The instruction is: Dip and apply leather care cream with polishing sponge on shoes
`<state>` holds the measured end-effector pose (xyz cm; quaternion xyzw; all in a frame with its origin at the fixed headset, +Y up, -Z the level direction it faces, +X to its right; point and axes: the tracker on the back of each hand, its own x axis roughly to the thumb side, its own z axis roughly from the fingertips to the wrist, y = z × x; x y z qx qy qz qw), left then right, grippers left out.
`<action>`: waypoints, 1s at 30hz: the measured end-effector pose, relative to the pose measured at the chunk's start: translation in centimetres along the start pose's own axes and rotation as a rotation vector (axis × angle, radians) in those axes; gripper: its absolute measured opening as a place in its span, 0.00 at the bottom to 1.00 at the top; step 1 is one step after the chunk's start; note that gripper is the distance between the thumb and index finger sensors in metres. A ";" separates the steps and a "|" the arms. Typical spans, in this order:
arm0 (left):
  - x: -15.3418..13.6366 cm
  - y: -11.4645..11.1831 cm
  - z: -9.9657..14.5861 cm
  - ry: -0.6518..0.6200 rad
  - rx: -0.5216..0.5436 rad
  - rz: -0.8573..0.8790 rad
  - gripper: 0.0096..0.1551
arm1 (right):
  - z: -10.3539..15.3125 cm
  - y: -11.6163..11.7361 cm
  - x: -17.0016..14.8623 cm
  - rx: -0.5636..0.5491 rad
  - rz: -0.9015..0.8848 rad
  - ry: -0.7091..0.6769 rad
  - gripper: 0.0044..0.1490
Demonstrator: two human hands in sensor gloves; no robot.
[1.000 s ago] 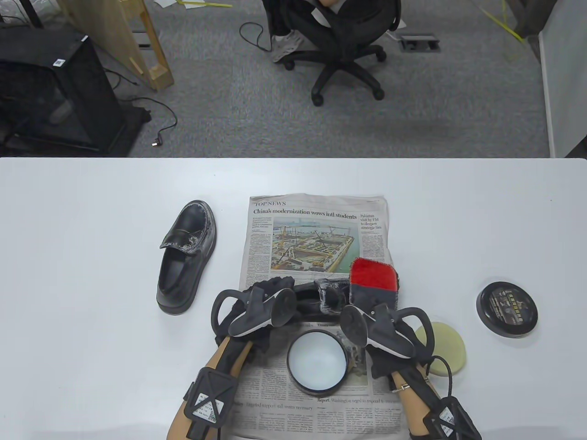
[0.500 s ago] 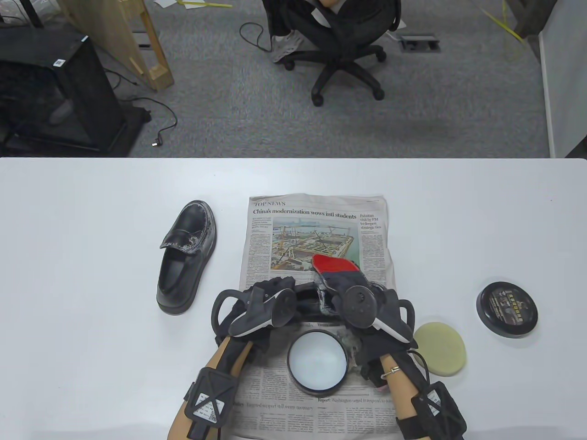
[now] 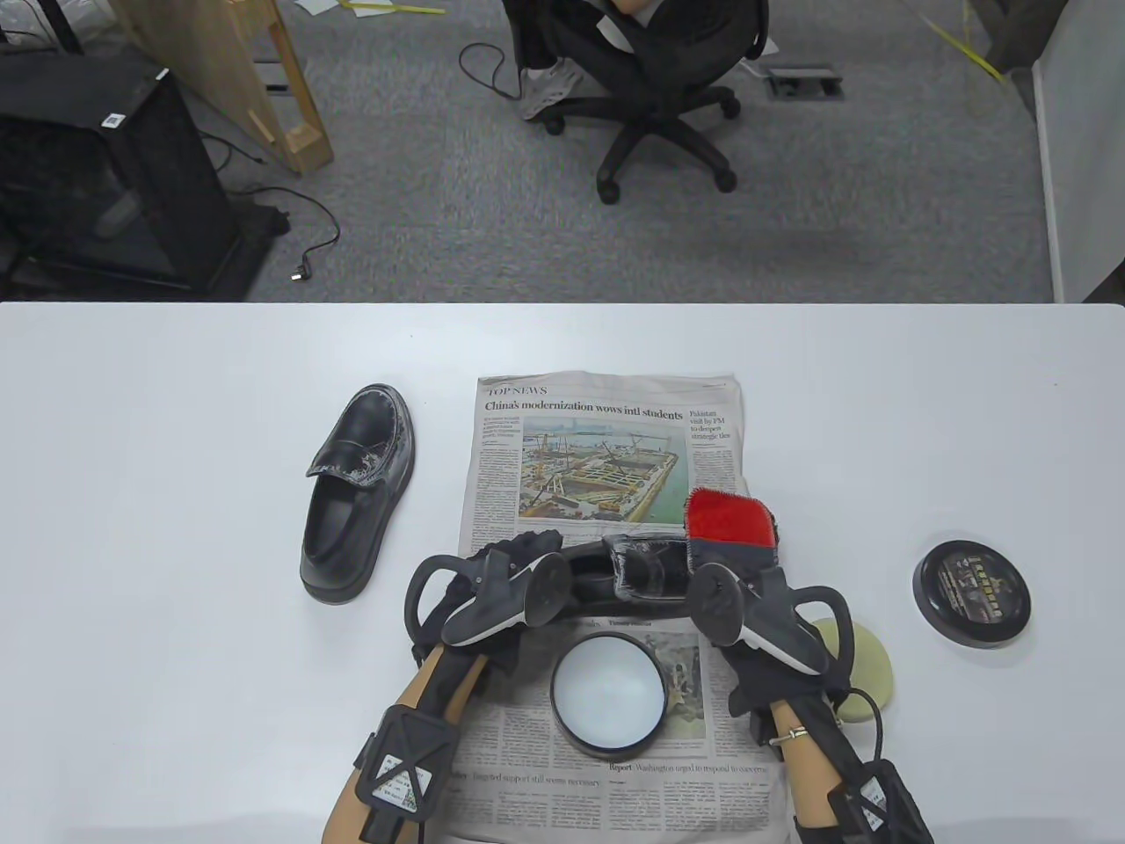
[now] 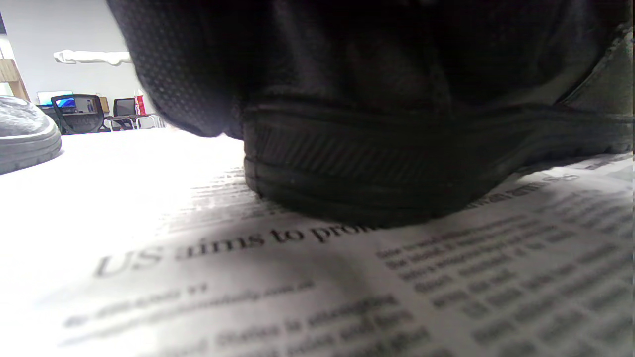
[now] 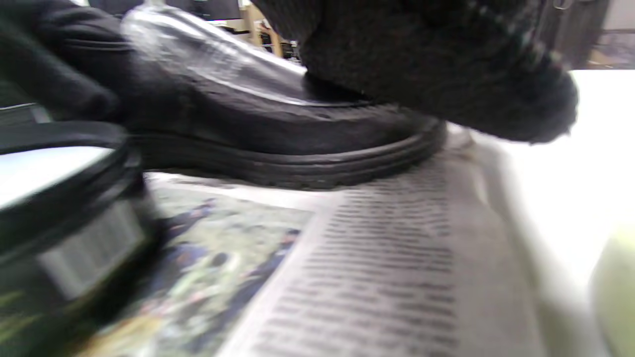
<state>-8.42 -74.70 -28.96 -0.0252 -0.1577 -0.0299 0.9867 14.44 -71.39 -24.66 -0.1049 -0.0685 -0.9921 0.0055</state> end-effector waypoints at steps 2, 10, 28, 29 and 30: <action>0.0 -0.1 0.0 -0.004 0.010 0.008 0.50 | 0.5 -0.4 1.8 -0.032 -0.045 -0.087 0.34; 0.1 -0.1 0.0 0.002 0.014 -0.005 0.51 | -1.6 -0.1 4.5 -0.097 -0.147 -0.157 0.34; -0.1 -0.2 0.0 -0.002 0.015 0.016 0.51 | -2.7 -2.6 -9.0 -0.303 0.009 0.343 0.30; -0.1 -0.2 0.0 -0.003 0.016 0.018 0.51 | -2.9 -2.4 -9.7 -0.329 0.046 0.394 0.30; -0.1 -0.2 0.0 -0.003 0.016 0.020 0.51 | -3.1 -2.1 -10.1 -0.330 0.080 0.420 0.30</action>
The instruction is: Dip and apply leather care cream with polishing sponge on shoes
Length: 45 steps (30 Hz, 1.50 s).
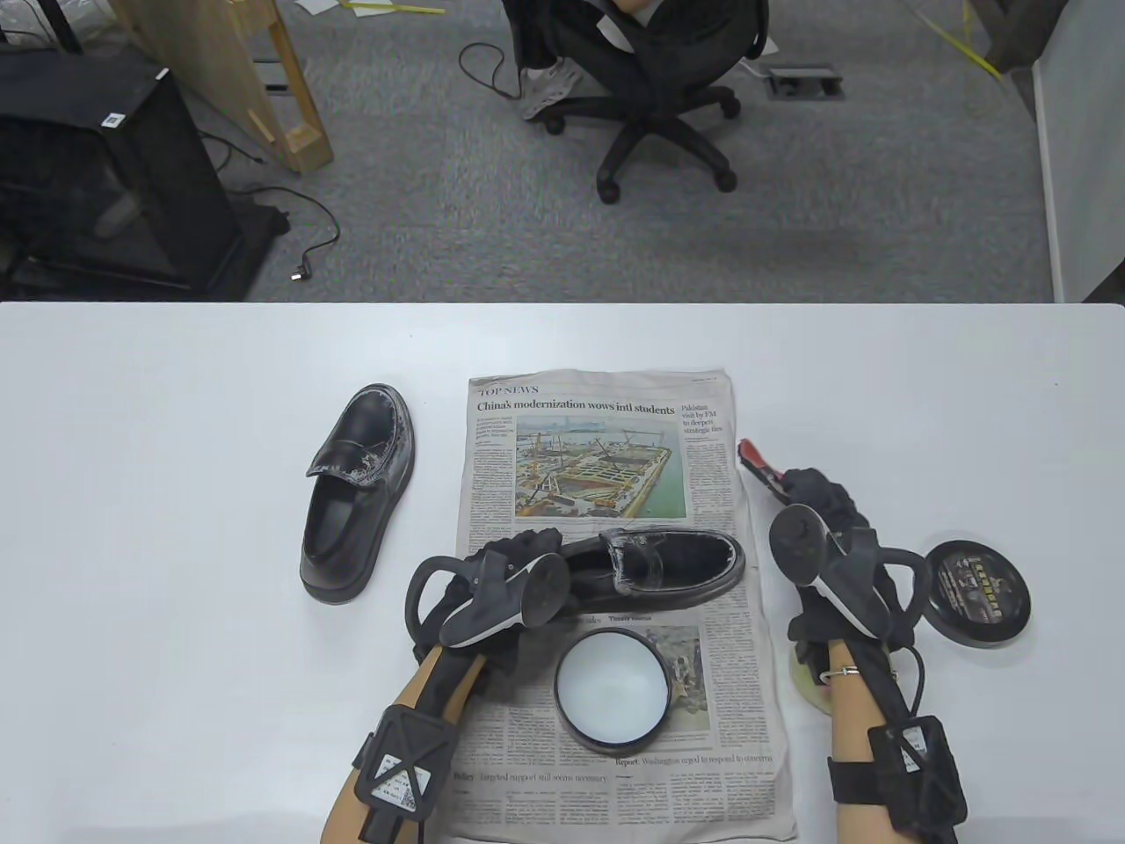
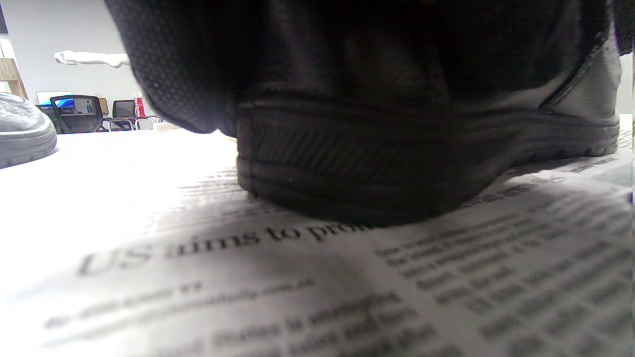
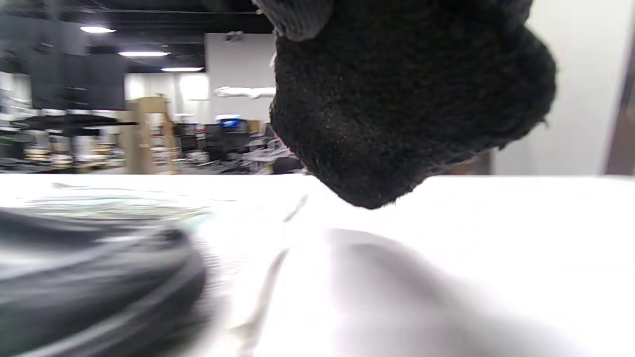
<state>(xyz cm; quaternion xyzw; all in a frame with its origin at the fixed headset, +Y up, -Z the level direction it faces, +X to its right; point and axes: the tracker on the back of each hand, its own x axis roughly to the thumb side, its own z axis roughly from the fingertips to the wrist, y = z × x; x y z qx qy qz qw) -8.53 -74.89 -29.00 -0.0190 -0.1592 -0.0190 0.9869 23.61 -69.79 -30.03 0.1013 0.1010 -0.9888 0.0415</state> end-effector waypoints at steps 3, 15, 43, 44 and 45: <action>0.0 0.0 0.0 -0.002 -0.003 0.003 0.52 | -0.6 2.9 -0.5 0.121 0.178 0.026 0.31; -0.4 1.6 0.9 -0.058 -0.031 0.048 0.62 | 4.1 1.2 -3.1 0.392 -0.015 -0.118 0.48; 2.7 -1.5 7.5 -0.385 -0.226 0.210 0.67 | 10.7 -3.3 2.9 0.027 -0.141 -0.506 0.26; 2.6 -1.6 7.5 -0.380 -0.229 0.215 0.67 | 11.8 -4.1 5.0 -0.017 -0.153 -0.589 0.26; 2.5 -1.6 7.5 -0.371 -0.222 0.215 0.67 | 12.8 -4.5 7.1 -0.054 -0.127 -0.674 0.25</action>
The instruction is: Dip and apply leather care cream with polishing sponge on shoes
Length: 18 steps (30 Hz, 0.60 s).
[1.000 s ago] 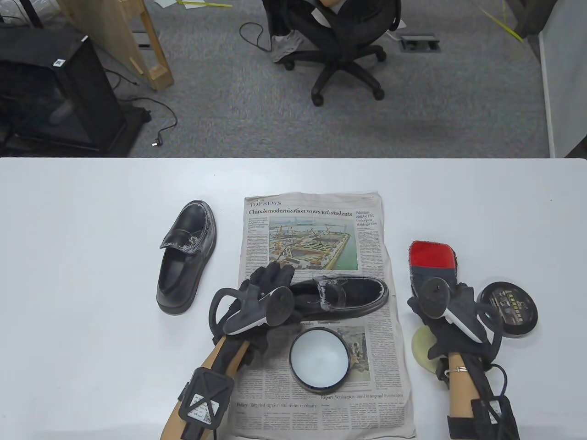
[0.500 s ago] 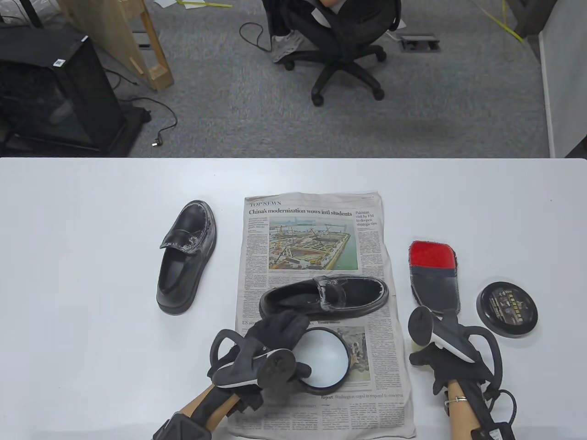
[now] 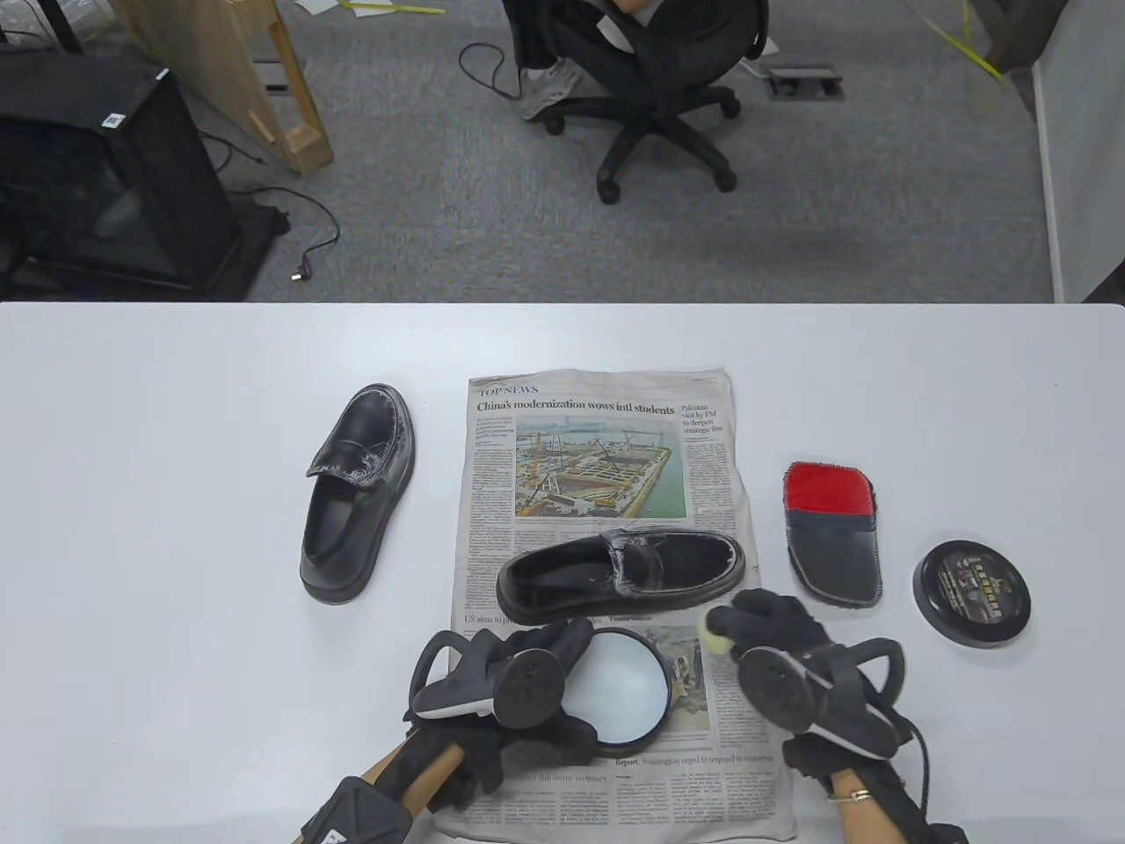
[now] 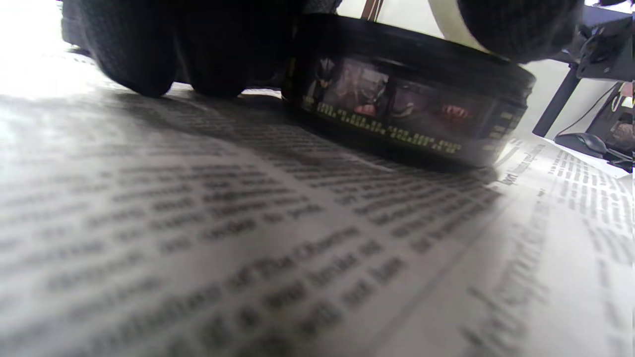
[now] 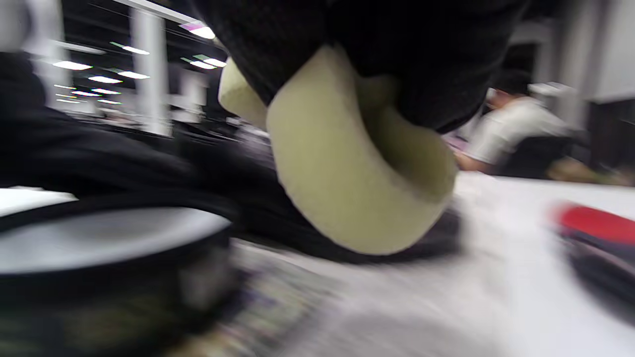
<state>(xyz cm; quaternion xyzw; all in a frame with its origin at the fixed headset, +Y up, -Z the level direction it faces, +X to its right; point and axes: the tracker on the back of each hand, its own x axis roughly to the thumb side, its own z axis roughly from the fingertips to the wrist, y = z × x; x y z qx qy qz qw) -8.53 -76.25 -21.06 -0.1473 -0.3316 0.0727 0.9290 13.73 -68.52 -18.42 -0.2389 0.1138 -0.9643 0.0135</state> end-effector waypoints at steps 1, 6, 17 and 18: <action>0.0 0.0 0.0 0.004 0.002 -0.004 0.67 | -0.4 0.1 1.6 -0.005 0.031 -0.064 0.25; -0.2 0.1 -0.1 0.027 0.016 0.009 0.67 | -3.1 3.8 7.7 0.117 0.189 -0.257 0.24; 0.2 0.3 -0.1 0.044 0.032 -0.053 0.66 | -2.8 4.8 8.2 0.242 0.050 -0.280 0.22; 0.2 0.3 -0.1 0.043 0.032 -0.052 0.66 | -2.7 4.8 8.4 0.242 0.078 -0.287 0.23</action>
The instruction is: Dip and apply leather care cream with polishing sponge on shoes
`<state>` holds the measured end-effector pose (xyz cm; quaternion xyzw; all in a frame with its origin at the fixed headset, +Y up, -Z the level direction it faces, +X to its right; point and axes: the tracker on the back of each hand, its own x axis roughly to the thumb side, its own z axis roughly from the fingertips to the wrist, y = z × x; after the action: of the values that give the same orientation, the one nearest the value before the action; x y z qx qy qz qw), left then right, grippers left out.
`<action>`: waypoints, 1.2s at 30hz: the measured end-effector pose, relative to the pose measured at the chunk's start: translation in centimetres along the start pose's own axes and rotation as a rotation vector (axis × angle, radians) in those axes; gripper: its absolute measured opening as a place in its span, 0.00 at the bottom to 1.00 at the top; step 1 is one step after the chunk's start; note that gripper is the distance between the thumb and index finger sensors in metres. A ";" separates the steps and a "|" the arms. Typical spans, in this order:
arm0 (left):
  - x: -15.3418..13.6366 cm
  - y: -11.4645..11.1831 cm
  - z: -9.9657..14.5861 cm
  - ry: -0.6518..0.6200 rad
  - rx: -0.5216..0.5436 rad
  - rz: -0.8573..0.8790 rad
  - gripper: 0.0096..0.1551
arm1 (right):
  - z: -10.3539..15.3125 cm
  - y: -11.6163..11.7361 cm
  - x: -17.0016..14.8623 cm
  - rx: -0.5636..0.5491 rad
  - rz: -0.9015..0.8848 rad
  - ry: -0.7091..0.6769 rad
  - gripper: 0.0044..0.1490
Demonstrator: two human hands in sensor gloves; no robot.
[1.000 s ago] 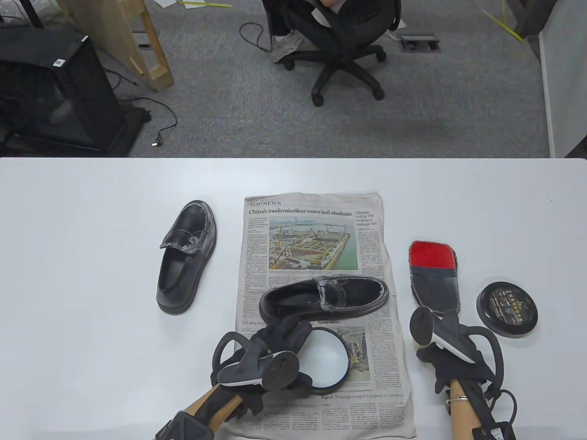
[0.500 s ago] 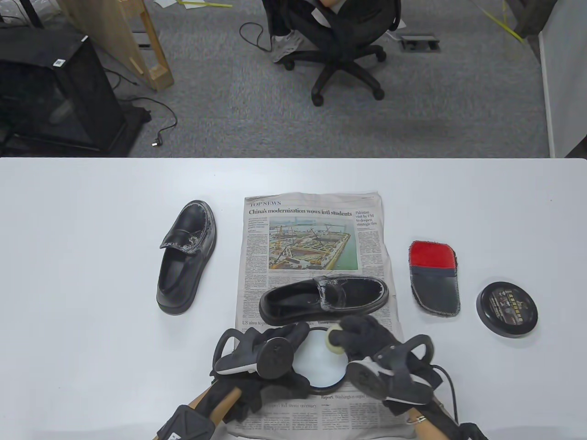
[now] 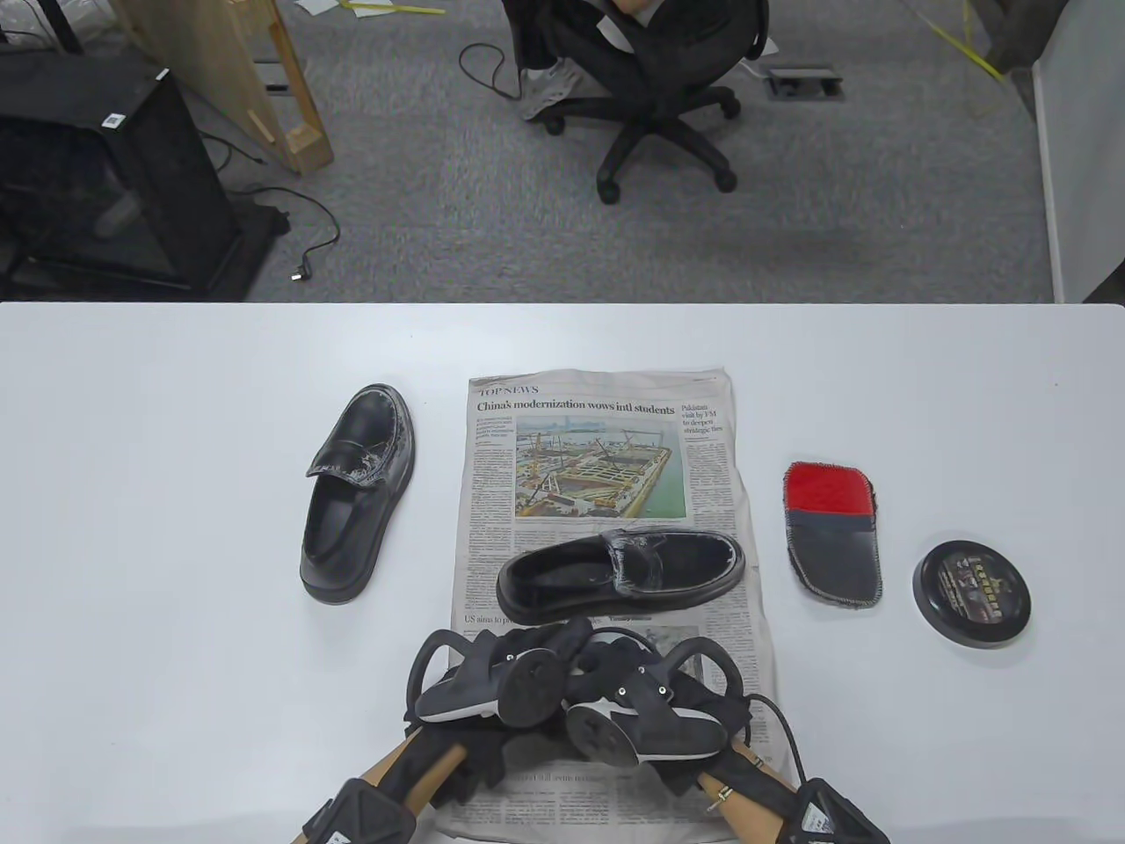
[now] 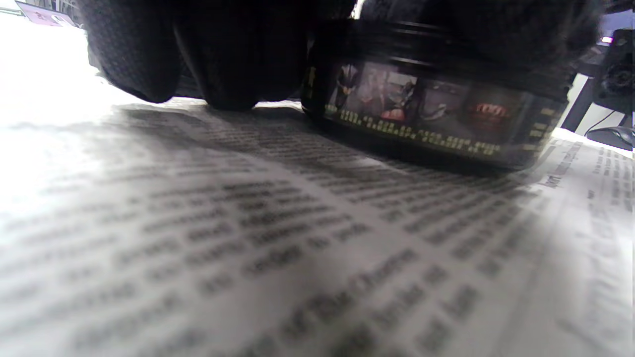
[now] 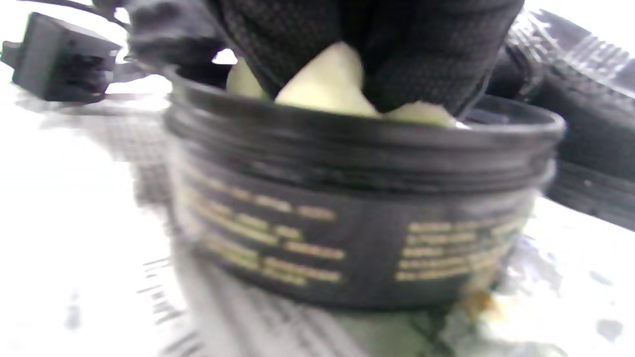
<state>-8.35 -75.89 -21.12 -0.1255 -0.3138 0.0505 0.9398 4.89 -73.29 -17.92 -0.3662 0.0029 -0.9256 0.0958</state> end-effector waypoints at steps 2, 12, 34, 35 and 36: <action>0.0 0.0 0.0 0.001 0.000 -0.010 0.66 | 0.0 0.4 0.2 0.005 0.016 0.004 0.23; 0.6 3.3 1.3 -0.008 0.141 -0.107 0.58 | 2.0 -3.2 -3.6 -0.188 -0.053 0.133 0.24; -3.6 4.0 -5.1 0.279 0.115 -0.139 0.58 | -0.6 2.9 -14.2 0.003 -0.073 0.604 0.32; -3.7 4.0 -5.1 0.277 0.113 -0.127 0.58 | -0.4 3.1 -14.5 -0.008 -0.042 0.622 0.32; -3.8 4.0 -5.0 0.278 0.110 -0.123 0.58 | -0.1 3.3 -14.8 -0.011 -0.021 0.629 0.31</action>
<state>-8.38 -73.76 -28.25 -0.0602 -0.1848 -0.0076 0.9809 16.00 -73.83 -28.27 -0.0623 0.0336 -0.9944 0.0787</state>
